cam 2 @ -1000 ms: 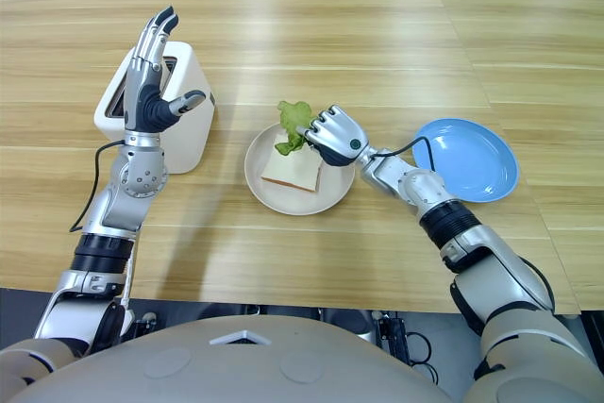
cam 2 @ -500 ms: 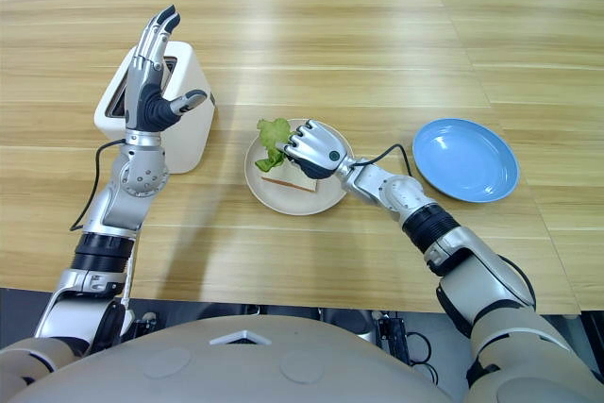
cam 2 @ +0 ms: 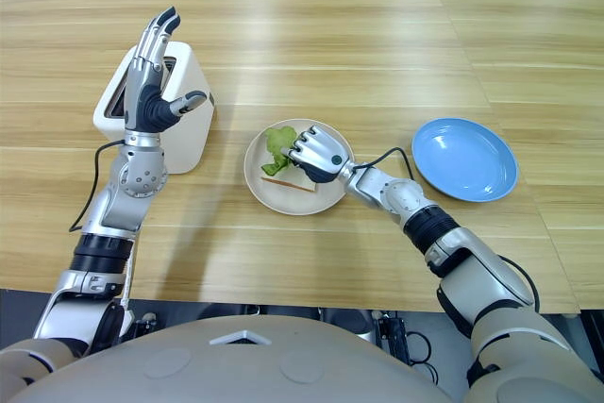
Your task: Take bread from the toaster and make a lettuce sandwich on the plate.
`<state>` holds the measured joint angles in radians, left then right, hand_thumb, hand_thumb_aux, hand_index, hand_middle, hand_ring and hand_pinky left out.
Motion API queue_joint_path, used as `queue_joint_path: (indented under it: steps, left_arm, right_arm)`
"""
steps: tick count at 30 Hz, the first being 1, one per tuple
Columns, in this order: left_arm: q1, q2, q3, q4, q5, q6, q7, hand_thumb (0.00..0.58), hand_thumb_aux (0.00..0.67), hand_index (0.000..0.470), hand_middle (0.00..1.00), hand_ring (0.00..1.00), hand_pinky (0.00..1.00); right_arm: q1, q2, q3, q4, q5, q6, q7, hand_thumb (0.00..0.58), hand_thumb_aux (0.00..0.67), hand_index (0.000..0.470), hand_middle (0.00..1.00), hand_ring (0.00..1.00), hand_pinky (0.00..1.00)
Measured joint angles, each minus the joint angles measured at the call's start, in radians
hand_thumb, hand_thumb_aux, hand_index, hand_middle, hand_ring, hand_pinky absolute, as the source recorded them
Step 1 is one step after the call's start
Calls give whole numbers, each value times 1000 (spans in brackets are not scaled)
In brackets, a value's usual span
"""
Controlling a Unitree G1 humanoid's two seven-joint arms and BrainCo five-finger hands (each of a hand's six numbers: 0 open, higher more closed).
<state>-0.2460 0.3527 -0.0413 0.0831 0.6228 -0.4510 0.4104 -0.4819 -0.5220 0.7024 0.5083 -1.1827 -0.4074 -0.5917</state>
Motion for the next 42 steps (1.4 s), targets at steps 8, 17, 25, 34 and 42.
queue_joint_path:
  steps: [8,17,25,34,42]
  left_arm:
    - [8,4,1,-4,-1,0,-3,0,0,0,0,0,0]
    - [10,4,1,-7,-1,0,-11,0,0,0,0,0,0]
    - [17,21,39,-44,-41,3,-28,0,0,0,0,0,0]
    - [94,300,310,-101,-241,106,-262,0,0,0,0,0,0]
    - [202,406,325,107,-256,209,-440,0,0,0,0,0,0]
  right_arm:
    - [0,-7,1,1,0,14,18,0,0,0,0,0,0]
    - [2,-7,6,1,1,4,38,0,0,0,0,0,0]
    - [39,-74,-46,-81,45,-9,27,0,0,0,0,0,0]
    - [218,-245,-365,-209,271,-58,-82,0,0,0,0,0,0]
    - [385,-280,-605,-202,404,-71,-167,0,0,0,0,0,0]
